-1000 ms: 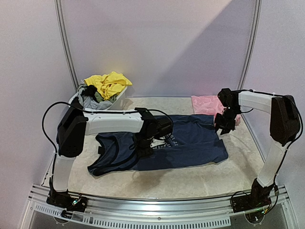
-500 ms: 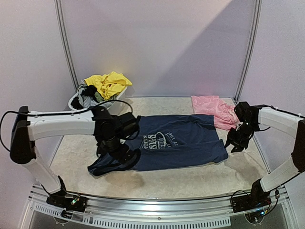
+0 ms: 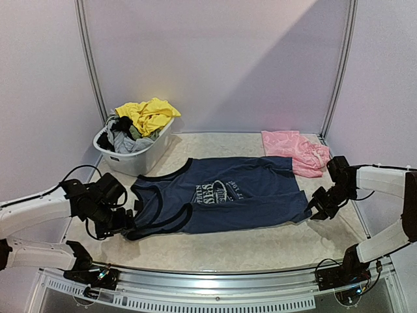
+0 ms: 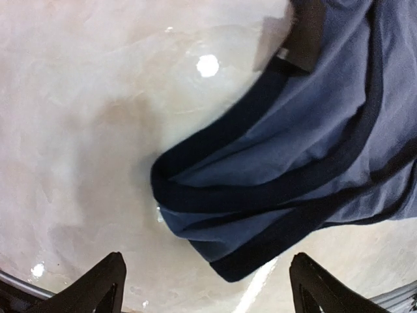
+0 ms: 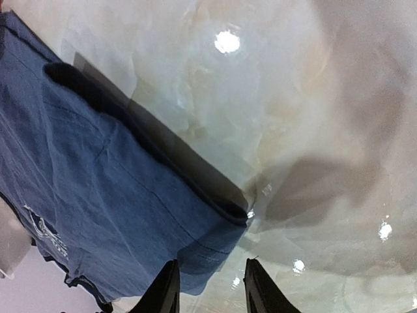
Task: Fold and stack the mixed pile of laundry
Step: Pick up the 1/3-folded tank top from the center of the board.
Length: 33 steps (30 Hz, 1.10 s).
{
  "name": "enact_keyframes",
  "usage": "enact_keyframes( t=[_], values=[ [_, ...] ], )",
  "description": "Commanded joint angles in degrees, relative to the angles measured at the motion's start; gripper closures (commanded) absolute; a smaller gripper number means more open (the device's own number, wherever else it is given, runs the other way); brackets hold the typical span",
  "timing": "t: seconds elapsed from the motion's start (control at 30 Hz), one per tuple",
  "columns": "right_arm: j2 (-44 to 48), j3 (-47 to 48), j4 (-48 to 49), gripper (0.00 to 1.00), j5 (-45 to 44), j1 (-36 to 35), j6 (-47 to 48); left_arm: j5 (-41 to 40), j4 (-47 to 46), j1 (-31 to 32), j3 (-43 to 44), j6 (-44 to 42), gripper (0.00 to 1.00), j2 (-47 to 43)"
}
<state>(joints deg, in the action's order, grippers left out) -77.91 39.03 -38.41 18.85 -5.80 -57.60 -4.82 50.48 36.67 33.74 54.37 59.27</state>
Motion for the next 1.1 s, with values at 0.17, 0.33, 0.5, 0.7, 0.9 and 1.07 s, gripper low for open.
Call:
enact_keyframes(
  t=[0.17,0.33,0.5,0.7,0.9,1.07],
  values=[
    [-2.2,0.3,7.4,0.68,0.0,1.8,-1.4,7.8,-6.5,-11.7,-6.9,3.8,0.17,-5.3],
    [-4.3,-0.3,7.8,0.71,-1.0,1.8,-0.3,9.1,-8.6,-13.5,-6.2,3.0,0.24,-0.8],
    [-4.9,-1.8,9.2,0.77,-1.2,1.8,0.1,9.6,-10.0,-14.0,-6.2,4.5,0.39,0.6],
    [-5.6,-3.0,10.6,0.89,-1.3,1.8,0.7,11.9,-15.4,-14.2,-9.9,7.5,0.60,2.2],
    [-6.0,-2.2,9.9,1.00,-1.9,1.8,2.5,12.2,-18.3,-15.0,-8.7,5.4,1.00,4.2],
    [-3.2,2.1,0.6,1.00,-6.7,1.8,7.1,9.8,-9.9,-17.2,-3.3,1.5,1.00,2.7]
  ],
)
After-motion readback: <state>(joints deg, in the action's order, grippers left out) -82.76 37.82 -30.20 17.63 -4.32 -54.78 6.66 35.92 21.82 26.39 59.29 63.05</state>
